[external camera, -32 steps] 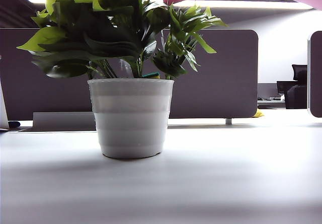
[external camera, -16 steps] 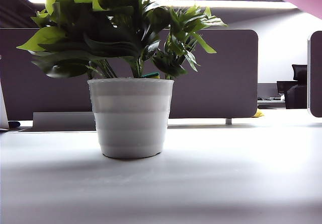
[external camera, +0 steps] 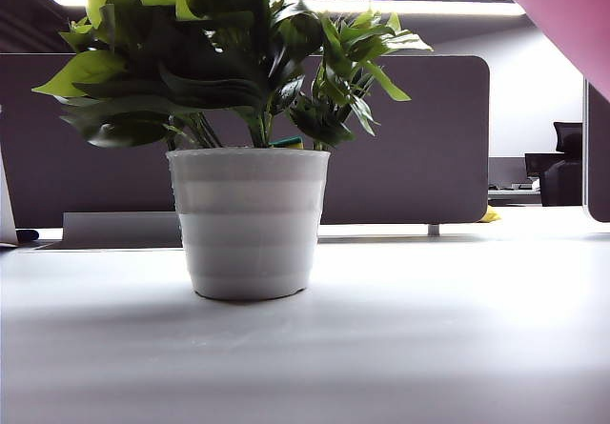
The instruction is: Pick up the watering can from the table, water the potted plant, and put the can back.
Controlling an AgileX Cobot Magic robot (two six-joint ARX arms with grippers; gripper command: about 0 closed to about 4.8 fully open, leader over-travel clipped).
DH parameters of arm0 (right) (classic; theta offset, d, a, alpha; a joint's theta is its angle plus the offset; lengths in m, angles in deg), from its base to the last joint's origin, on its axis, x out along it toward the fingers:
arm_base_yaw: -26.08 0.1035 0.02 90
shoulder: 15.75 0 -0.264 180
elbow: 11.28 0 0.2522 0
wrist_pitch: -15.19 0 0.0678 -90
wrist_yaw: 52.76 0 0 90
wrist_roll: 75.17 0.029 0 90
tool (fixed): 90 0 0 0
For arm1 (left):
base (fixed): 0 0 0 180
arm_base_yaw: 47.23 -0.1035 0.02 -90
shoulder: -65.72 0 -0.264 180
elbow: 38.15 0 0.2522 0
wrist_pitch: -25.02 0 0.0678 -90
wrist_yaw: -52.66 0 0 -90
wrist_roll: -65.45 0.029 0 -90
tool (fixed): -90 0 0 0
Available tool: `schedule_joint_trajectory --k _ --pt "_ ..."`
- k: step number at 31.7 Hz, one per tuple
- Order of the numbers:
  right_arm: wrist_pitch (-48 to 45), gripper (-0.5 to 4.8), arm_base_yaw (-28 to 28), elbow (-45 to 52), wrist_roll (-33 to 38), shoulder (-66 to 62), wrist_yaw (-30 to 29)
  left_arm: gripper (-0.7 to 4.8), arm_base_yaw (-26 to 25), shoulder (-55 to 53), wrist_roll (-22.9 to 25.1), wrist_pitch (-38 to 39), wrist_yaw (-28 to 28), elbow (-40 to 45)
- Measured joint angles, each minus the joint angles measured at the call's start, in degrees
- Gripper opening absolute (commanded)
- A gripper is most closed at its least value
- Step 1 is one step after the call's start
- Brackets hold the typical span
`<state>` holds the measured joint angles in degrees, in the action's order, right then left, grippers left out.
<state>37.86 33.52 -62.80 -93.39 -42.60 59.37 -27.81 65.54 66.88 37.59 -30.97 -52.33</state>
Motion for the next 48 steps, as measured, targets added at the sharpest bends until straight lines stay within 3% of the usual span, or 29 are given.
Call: schedule_joint_trajectory --k 6,14,23,36,48 --pt "-2.3 -0.06 -2.2 5.7 6.7 3.3 1.1 -0.05 -7.9 0.0 0.0 0.0 0.2 0.0" --pt "-15.7 -0.06 -11.7 16.9 17.2 3.3 -1.1 -0.05 -19.3 0.0 0.0 0.0 0.1 0.0" --pt "-38.2 -0.06 -21.7 27.2 25.9 -12.5 -10.8 -0.05 -22.9 0.0 0.0 0.0 0.1 0.0" --pt "-82.9 -0.06 -19.5 24.3 26.3 -49.0 -15.5 -0.05 -22.7 0.0 0.0 0.0 0.1 0.0" --pt "-82.7 -0.06 -12.1 14.3 20.3 -63.7 -16.3 -0.05 -22.6 0.0 0.0 0.0 0.1 0.0"
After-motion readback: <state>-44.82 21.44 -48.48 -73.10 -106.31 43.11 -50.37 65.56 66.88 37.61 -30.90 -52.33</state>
